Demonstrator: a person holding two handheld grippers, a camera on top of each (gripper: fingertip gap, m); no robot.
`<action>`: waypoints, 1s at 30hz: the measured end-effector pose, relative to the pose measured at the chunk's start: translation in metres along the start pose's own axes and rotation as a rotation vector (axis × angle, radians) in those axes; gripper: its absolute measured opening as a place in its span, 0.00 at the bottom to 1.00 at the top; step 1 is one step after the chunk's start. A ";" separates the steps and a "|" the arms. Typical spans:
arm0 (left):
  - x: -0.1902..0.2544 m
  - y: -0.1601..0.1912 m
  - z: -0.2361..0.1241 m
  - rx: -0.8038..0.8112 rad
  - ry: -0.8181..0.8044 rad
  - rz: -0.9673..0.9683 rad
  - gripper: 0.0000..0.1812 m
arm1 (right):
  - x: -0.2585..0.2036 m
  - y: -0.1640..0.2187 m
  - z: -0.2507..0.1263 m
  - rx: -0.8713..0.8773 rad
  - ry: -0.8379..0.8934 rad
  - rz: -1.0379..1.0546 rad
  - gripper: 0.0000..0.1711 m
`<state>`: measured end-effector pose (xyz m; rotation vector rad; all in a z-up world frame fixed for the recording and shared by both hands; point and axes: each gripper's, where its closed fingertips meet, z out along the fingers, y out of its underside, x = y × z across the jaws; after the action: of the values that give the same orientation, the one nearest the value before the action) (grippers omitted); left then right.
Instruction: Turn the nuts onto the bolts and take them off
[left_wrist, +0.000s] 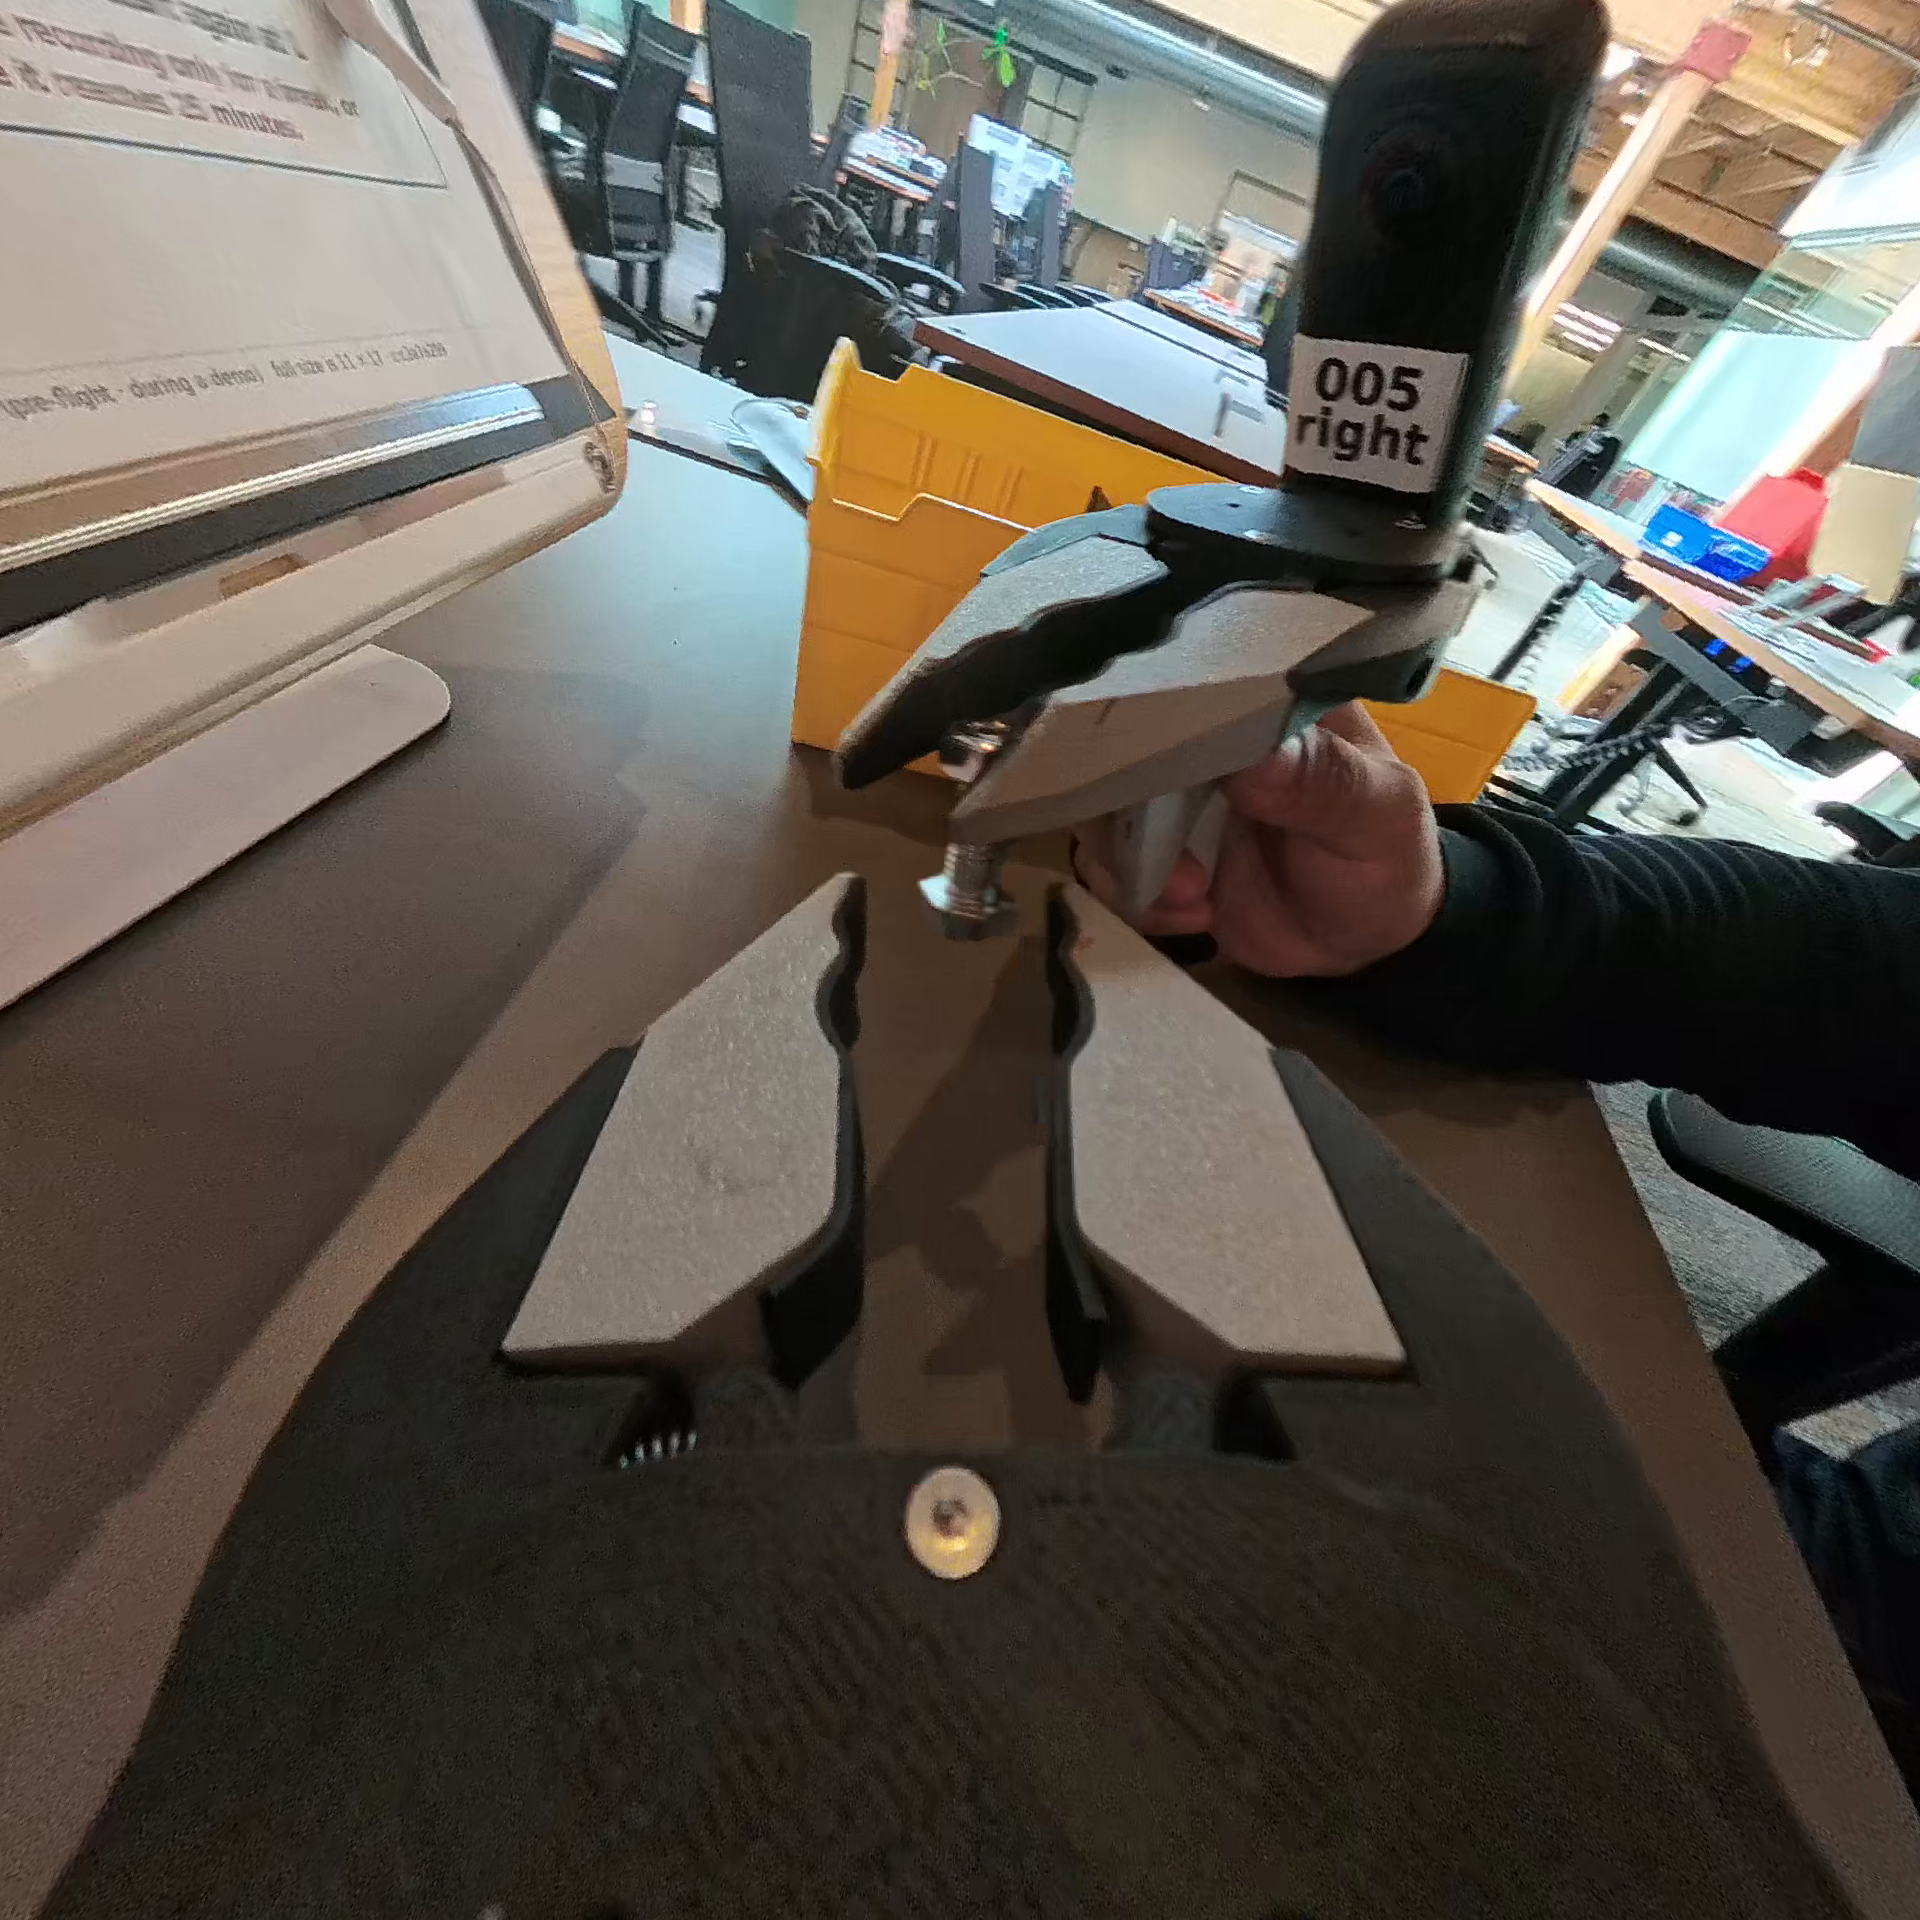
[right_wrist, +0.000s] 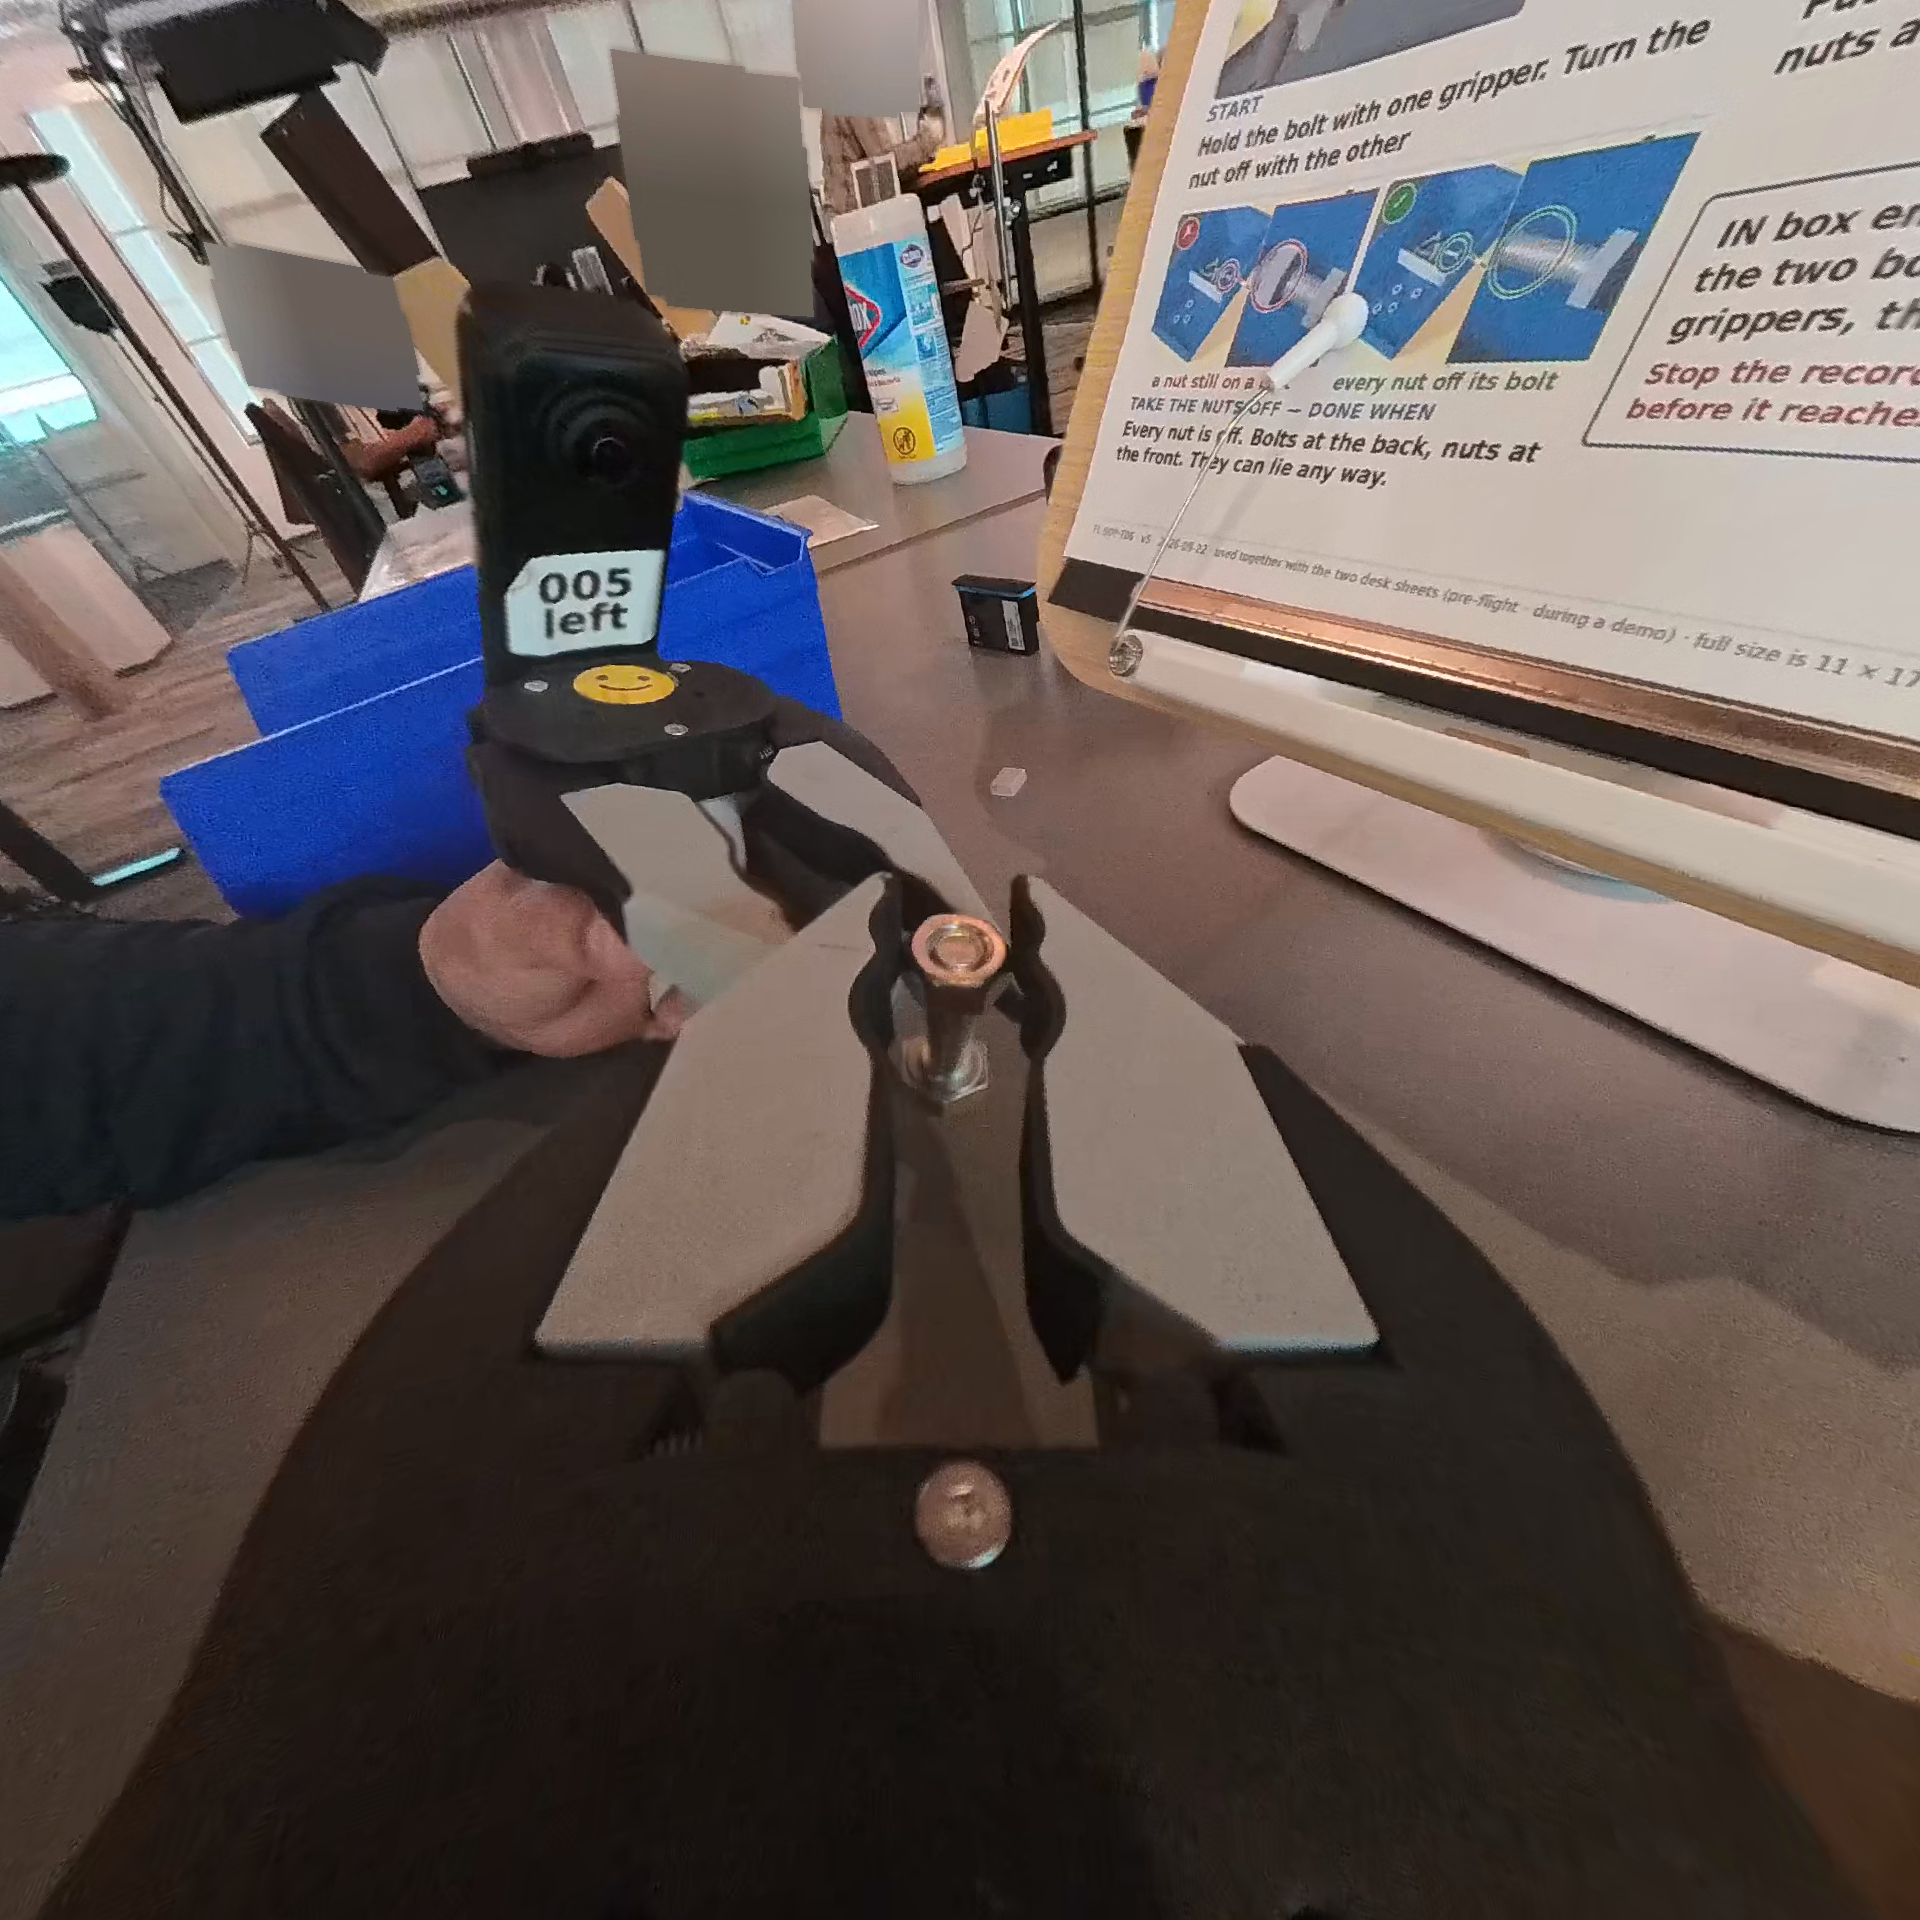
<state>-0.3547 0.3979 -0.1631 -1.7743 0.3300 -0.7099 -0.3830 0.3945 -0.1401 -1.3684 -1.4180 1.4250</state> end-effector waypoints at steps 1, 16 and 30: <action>0.000 0.001 -0.001 -0.004 0.008 -0.002 0.19 | 0.003 0.000 0.000 -0.001 0.023 -0.006 0.10; 0.015 0.007 0.010 -0.037 0.038 0.018 0.12 | -0.015 -0.008 0.002 0.065 -0.089 0.051 0.10; -0.018 -0.009 -0.011 0.044 -0.083 -0.028 0.10 | 0.009 -0.008 -0.007 0.057 0.029 0.020 0.08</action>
<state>-0.3769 0.4021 -0.1582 -1.7645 0.2324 -0.6560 -0.3799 0.4064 -0.1330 -1.3655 -1.3394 1.4416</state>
